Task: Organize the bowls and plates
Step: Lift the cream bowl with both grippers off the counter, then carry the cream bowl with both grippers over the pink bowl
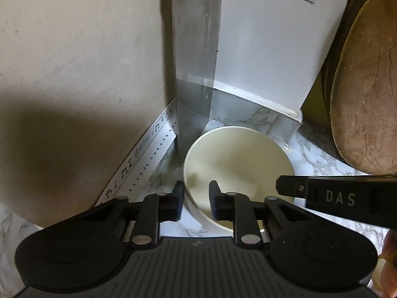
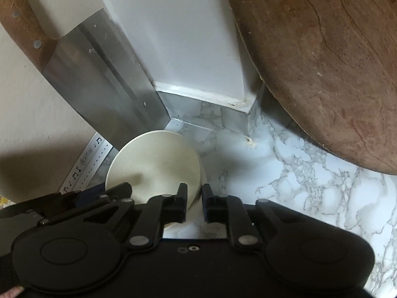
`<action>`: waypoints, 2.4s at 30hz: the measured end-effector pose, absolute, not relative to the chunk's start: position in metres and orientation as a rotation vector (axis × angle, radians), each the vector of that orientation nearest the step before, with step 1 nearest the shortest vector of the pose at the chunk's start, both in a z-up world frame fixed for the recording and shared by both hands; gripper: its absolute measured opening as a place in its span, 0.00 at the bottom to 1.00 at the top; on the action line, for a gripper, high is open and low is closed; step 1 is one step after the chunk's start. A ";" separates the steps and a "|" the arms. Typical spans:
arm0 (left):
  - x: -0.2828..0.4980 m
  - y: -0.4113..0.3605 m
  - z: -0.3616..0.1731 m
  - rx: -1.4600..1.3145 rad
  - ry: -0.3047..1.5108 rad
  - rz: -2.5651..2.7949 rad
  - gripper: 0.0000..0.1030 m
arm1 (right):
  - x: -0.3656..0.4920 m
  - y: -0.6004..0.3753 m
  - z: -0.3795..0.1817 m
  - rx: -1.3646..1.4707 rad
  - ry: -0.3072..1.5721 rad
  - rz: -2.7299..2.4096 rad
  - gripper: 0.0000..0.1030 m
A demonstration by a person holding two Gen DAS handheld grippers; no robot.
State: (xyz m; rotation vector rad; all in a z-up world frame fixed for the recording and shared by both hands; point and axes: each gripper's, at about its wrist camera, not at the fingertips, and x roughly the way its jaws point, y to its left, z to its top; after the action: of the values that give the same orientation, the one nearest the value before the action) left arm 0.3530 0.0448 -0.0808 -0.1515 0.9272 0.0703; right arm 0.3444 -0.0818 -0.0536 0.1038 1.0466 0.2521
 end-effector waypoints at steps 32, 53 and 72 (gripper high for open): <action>0.284 0.049 -0.025 -0.129 0.900 -0.038 0.10 | 0.264 -0.077 0.016 0.069 0.995 0.236 0.09; 0.195 0.063 0.012 -0.125 0.887 -0.163 0.10 | 0.165 -0.067 0.047 0.092 0.966 0.227 0.10; 0.135 0.067 0.010 -0.119 0.938 -0.171 0.10 | 0.106 -0.053 0.034 0.134 1.021 0.239 0.10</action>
State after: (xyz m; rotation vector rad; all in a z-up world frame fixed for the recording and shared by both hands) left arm 0.1348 0.0668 0.0097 -0.1187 0.9377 -0.1708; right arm 0.1057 -0.0530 0.0344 0.1341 1.0209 0.2393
